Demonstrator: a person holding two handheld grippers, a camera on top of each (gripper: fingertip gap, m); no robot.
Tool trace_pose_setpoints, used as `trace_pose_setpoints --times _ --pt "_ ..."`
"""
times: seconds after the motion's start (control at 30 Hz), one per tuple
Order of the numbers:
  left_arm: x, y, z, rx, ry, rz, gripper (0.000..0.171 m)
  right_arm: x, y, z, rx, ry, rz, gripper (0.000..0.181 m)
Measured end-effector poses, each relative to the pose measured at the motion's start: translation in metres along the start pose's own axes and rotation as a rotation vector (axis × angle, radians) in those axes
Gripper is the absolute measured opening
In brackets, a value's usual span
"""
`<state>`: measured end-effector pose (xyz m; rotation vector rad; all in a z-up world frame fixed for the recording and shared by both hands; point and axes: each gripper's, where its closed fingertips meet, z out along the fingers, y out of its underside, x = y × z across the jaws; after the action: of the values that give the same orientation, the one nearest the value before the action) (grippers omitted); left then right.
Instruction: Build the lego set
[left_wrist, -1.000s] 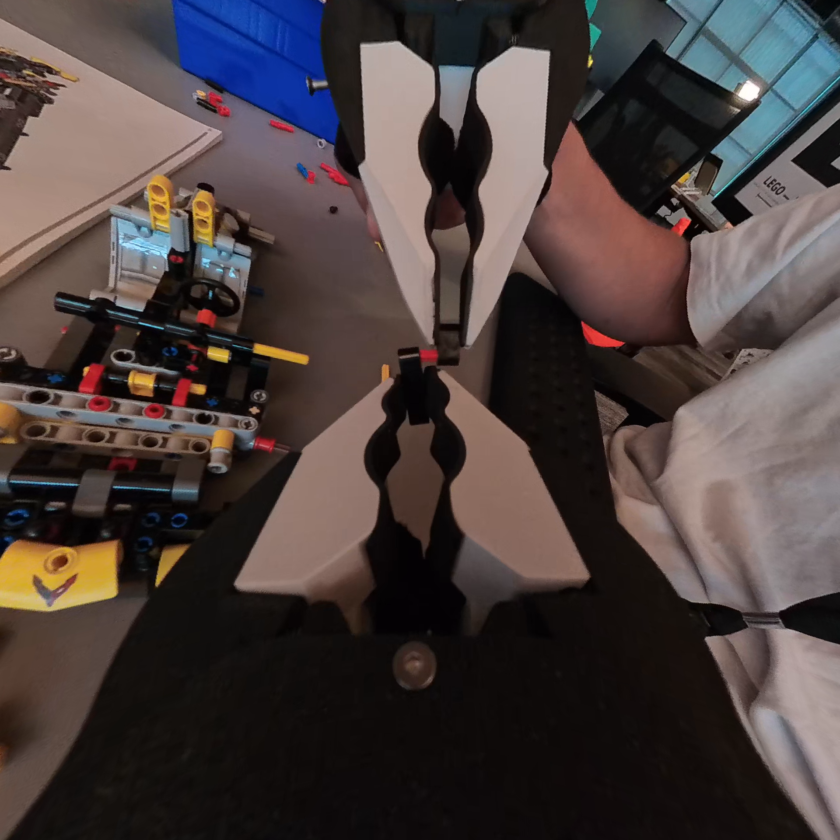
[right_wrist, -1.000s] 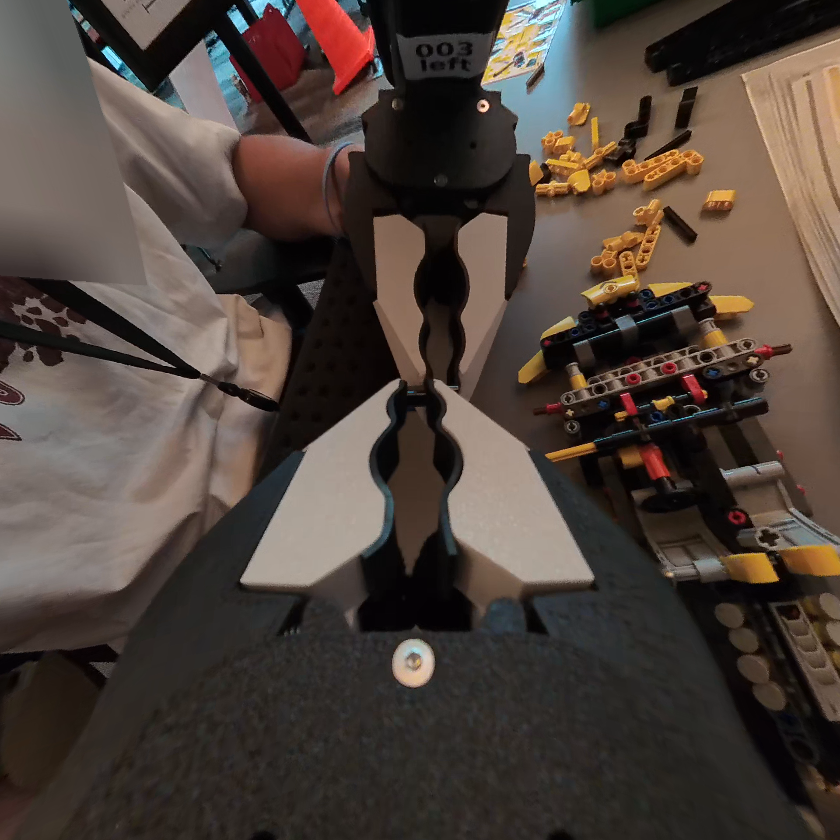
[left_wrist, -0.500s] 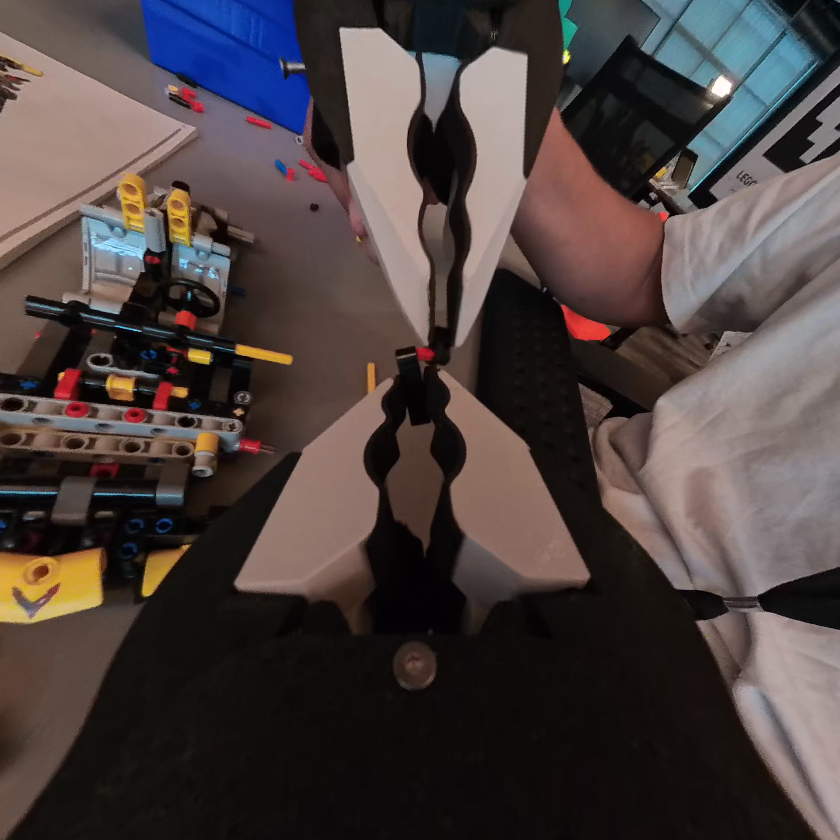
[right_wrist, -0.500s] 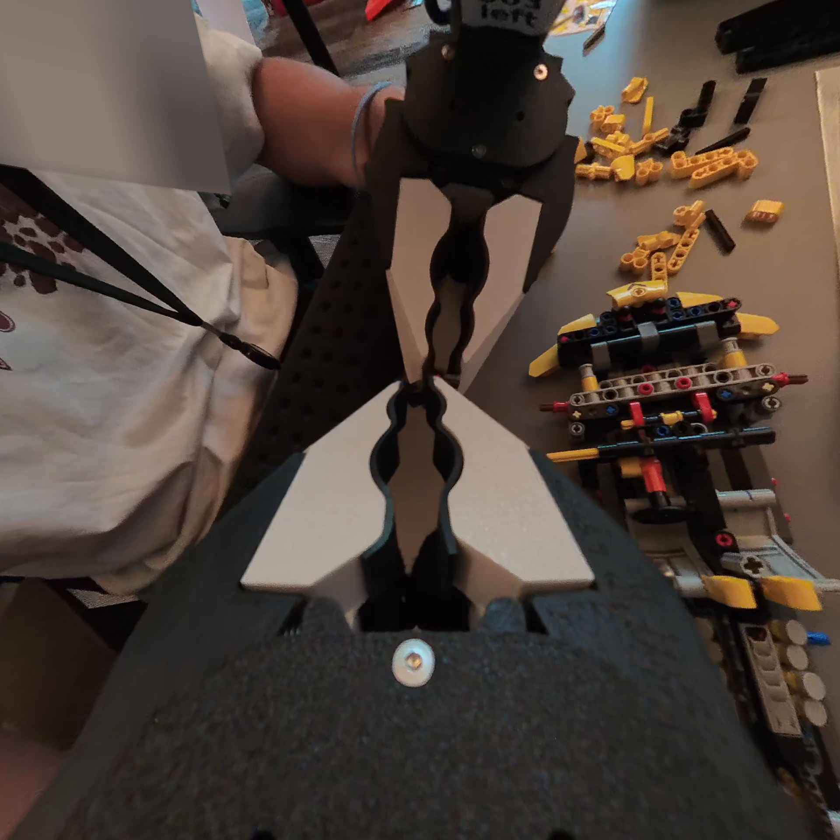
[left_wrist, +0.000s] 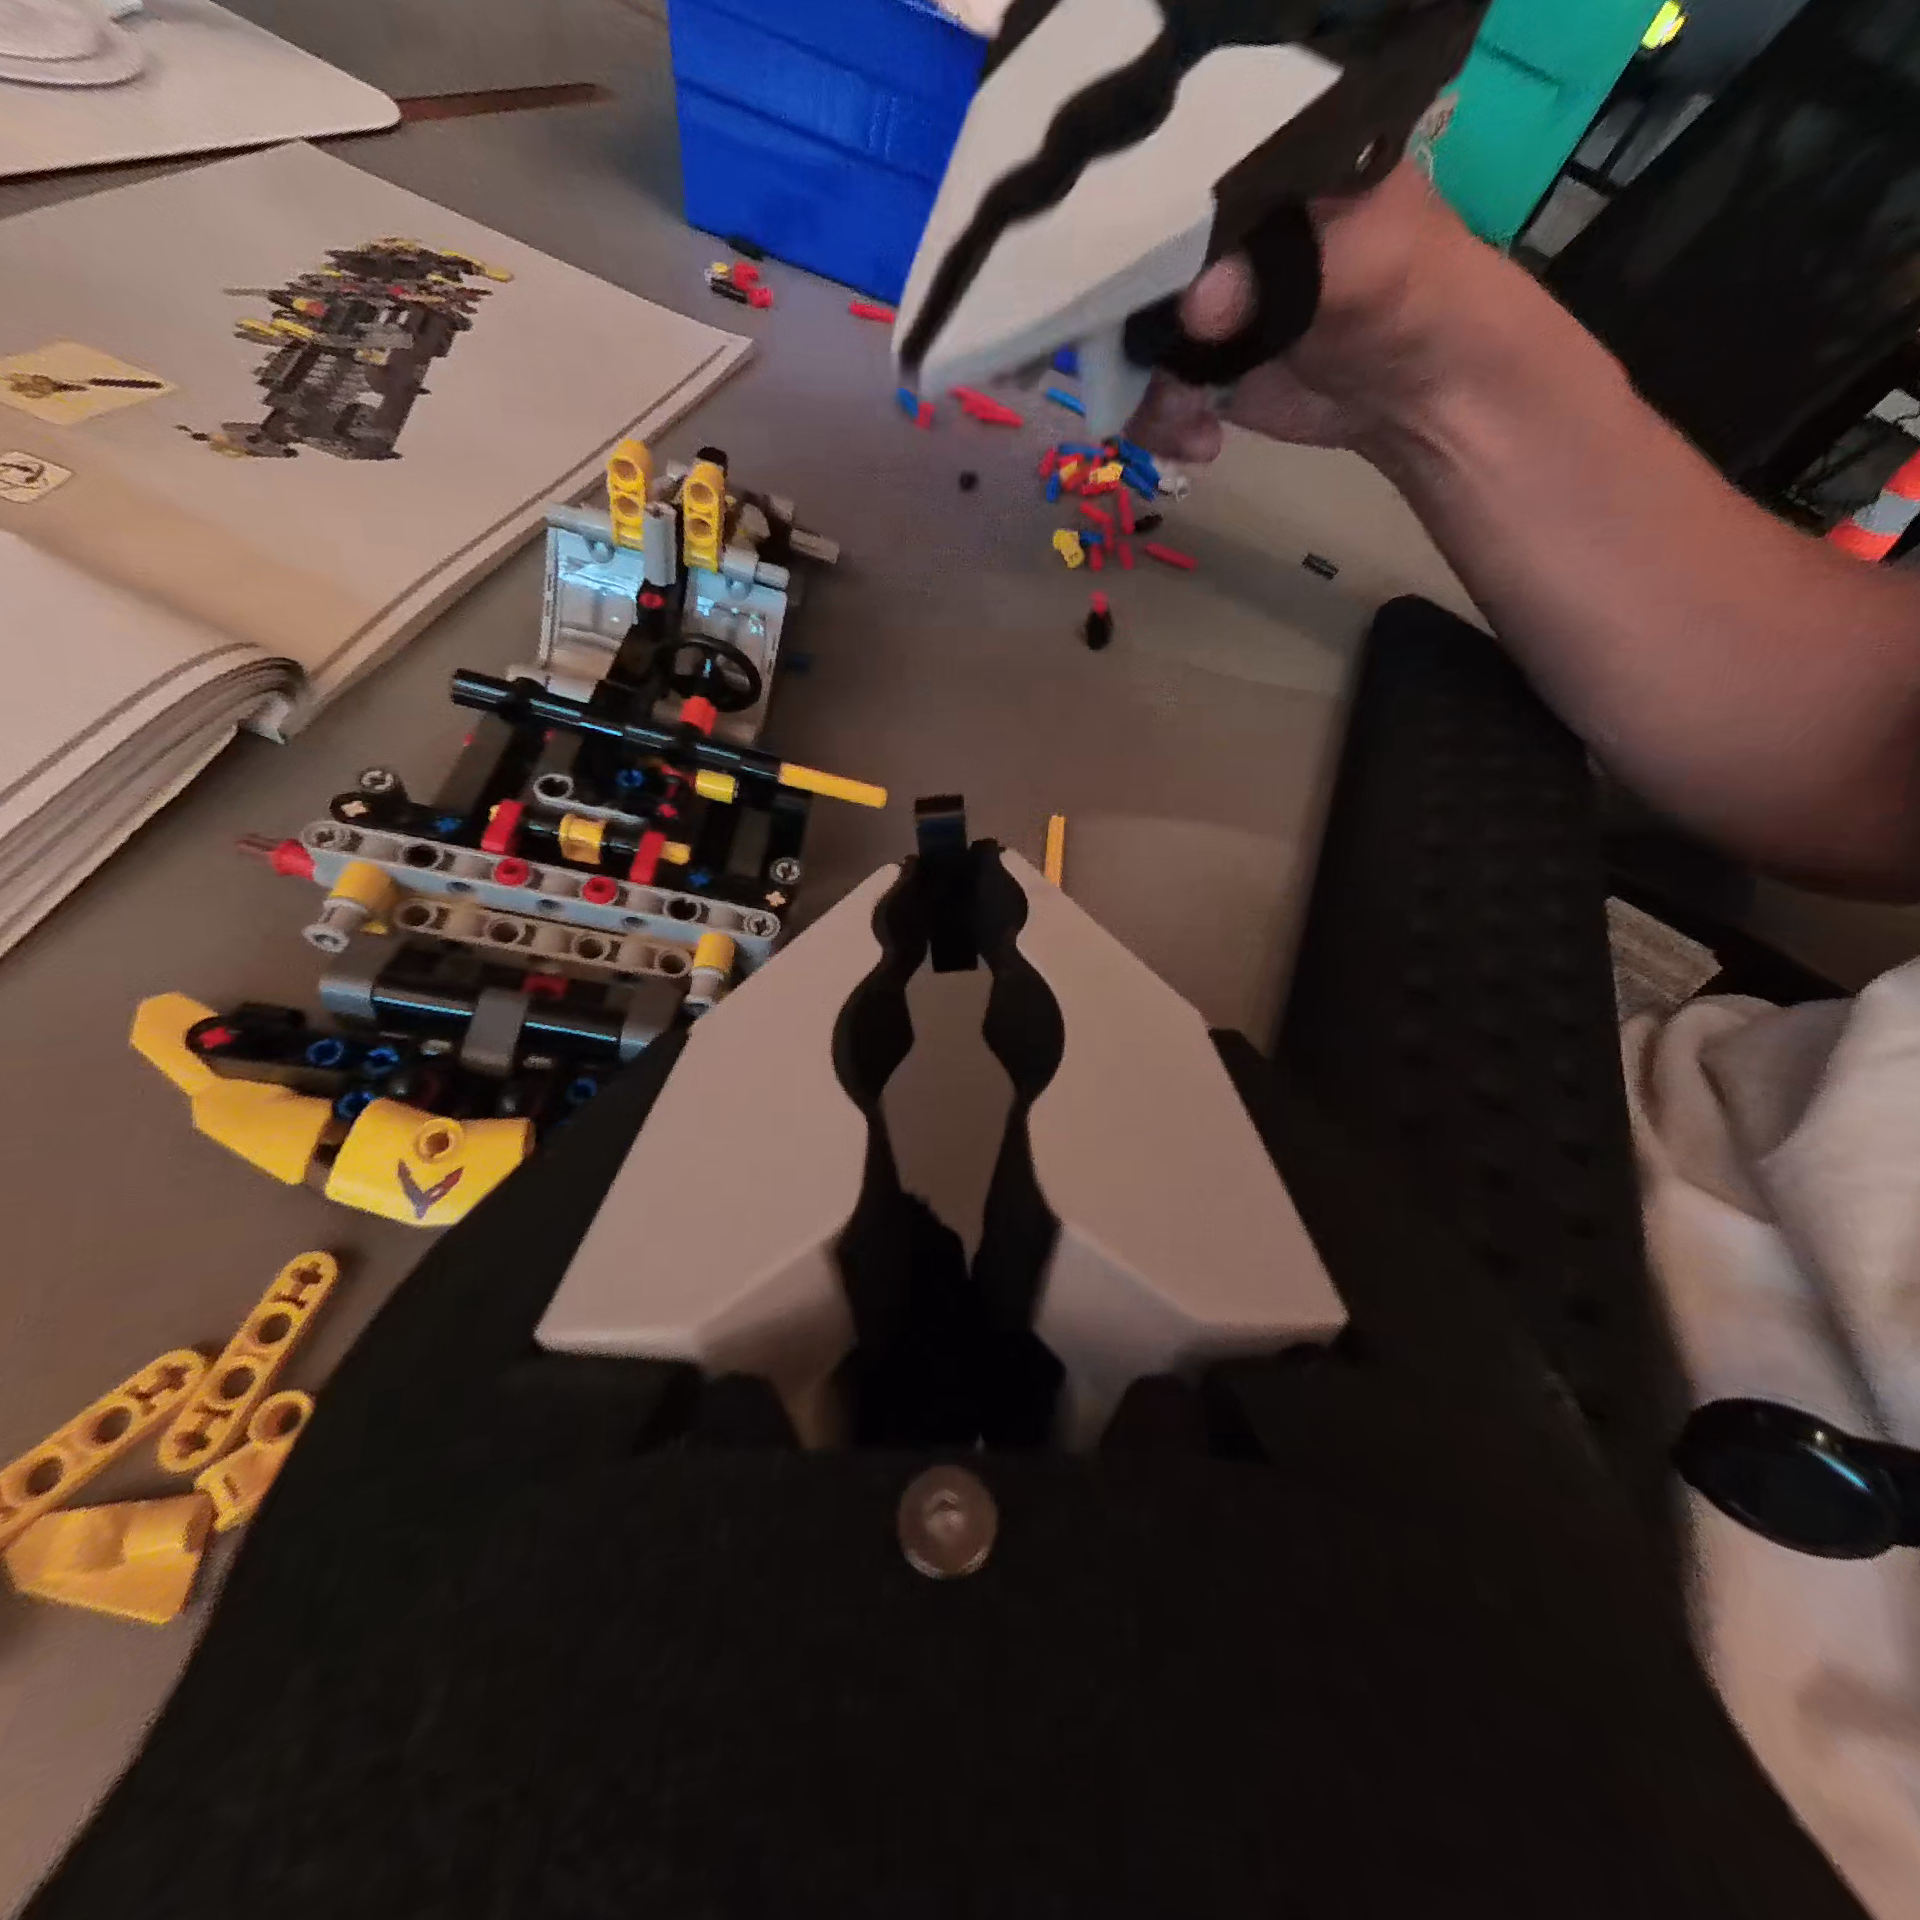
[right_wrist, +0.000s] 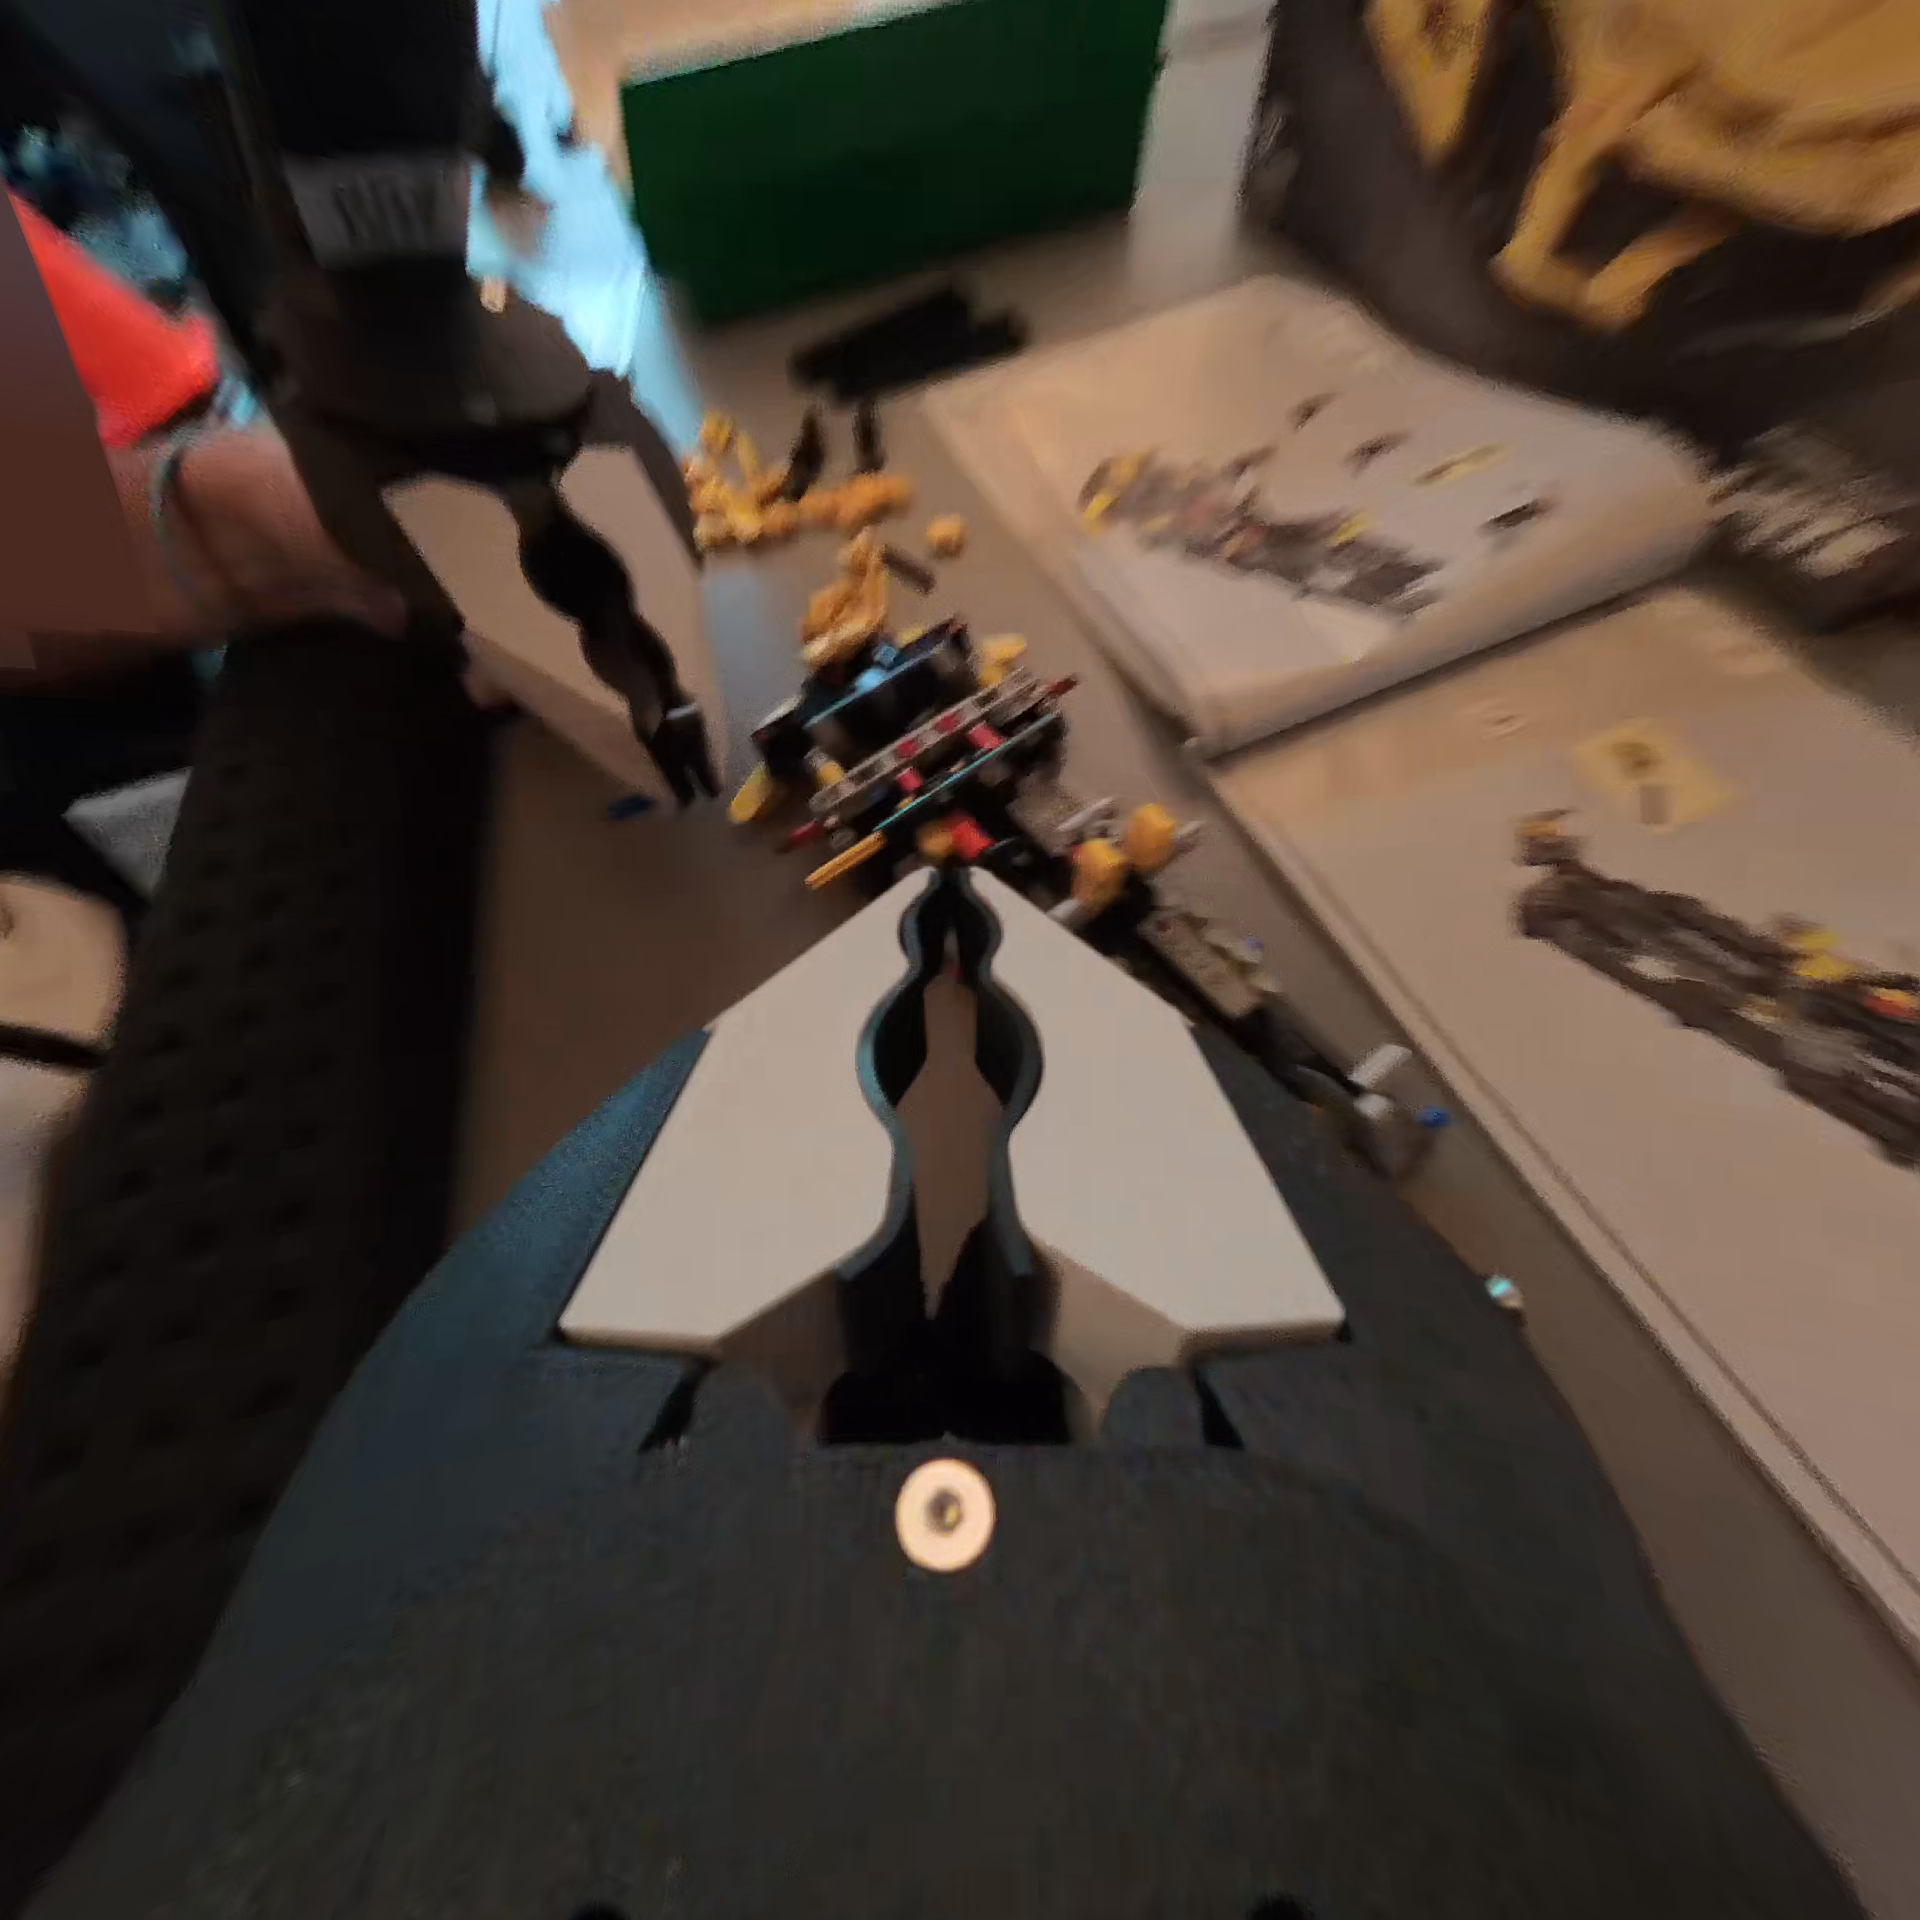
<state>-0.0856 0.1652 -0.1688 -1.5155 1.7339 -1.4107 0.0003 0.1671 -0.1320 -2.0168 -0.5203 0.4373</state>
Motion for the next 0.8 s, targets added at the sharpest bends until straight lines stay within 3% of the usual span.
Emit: trace_pose_setpoints --times 0.1,0.27,0.37,0.43,0.6,0.67,0.8 --pt "-0.001 -0.002 -0.003 0.021 -0.009 -0.019 0.005 0.019 0.005 -0.053 0.072 0.192 -0.015 0.004" --pt "-0.001 0.003 0.002 -0.019 -0.013 -0.021 0.005 0.013 0.098 -0.097 -0.23 0.341 0.083 0.025" --pt "0.004 0.004 0.005 -0.025 -0.006 0.011 0.005 -0.001 0.13 -0.093 -0.296 0.315 0.195 0.029" --pt "0.004 0.004 0.005 -0.026 -0.008 0.017 0.005 -0.009 0.131 -0.083 -0.26 0.274 0.23 0.029" --pt "0.004 0.002 0.004 -0.013 0.0 -0.003 0.005 0.001 0.126 -0.075 -0.279 0.348 0.032 0.028" --pt "0.006 0.002 0.003 -0.012 0.008 0.012 0.005 0.002 0.127 -0.075 -0.29 0.301 -0.026 0.028" --pt "0.018 0.002 0.005 -0.006 0.029 0.103 0.005 0.001 0.136 -0.066 -0.316 0.161 0.043 0.033"
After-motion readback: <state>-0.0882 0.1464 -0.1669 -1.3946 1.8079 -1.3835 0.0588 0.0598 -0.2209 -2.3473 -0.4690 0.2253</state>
